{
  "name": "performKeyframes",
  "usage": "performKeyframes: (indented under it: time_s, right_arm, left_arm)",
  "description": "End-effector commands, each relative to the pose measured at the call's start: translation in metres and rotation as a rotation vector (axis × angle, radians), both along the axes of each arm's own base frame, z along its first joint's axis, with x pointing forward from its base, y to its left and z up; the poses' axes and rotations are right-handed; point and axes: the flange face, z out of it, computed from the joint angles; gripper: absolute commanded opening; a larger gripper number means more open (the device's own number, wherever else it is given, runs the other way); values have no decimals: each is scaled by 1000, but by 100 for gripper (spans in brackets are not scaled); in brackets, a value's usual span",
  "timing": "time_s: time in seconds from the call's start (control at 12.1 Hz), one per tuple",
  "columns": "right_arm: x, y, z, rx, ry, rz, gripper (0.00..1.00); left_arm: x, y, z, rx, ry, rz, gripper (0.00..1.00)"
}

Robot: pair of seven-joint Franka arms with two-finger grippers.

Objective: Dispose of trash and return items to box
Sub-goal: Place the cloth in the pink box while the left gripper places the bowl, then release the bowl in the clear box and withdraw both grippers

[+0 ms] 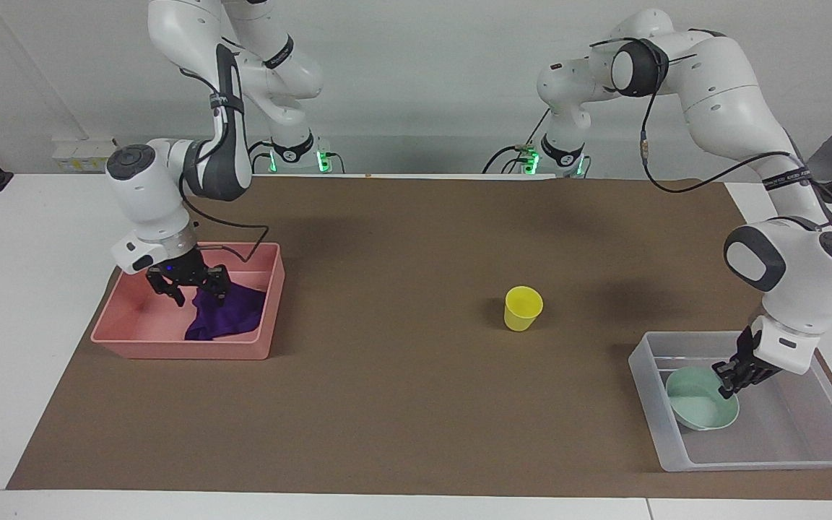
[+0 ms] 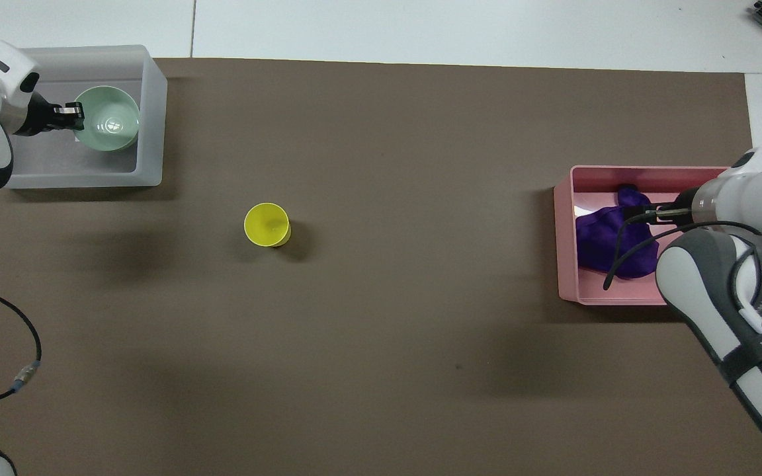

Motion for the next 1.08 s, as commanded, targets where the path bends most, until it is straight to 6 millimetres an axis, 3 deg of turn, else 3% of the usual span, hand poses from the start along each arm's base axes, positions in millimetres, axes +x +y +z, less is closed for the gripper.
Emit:
performKeyframes:
  time_s: [0.0, 0.08, 0.25, 0.41, 0.5, 0.75, 0.99]
  right_arm:
    - [-5, 30, 52, 3, 8, -44, 100]
    - [-10, 43, 63, 7, 20, -64, 100]
    - [-21, 73, 87, 6, 26, -112, 100]
    - [-27, 93, 120, 5, 49, -132, 100]
    - [-28, 99, 141, 4, 62, -140, 100]
    - [-35, 90, 204, 9, 77, -147, 100]
    - [-46, 76, 244, 16, 95, -132, 100]
  left_arm:
    - [-16, -1, -8, -9, -23, -4, 0]
    - [-16, -2, -5, -11, -12, -7, 11]
    - [-11, -5, 9, -11, 11, -22, 70]
    - [-10, -8, 30, -8, -17, -26, 91]
    - [-13, -23, 52, -6, -32, -50, 100]
    - [-43, -66, 113, -17, -16, -113, 100]
    - [-88, -116, 137, -27, 18, -180, 100]
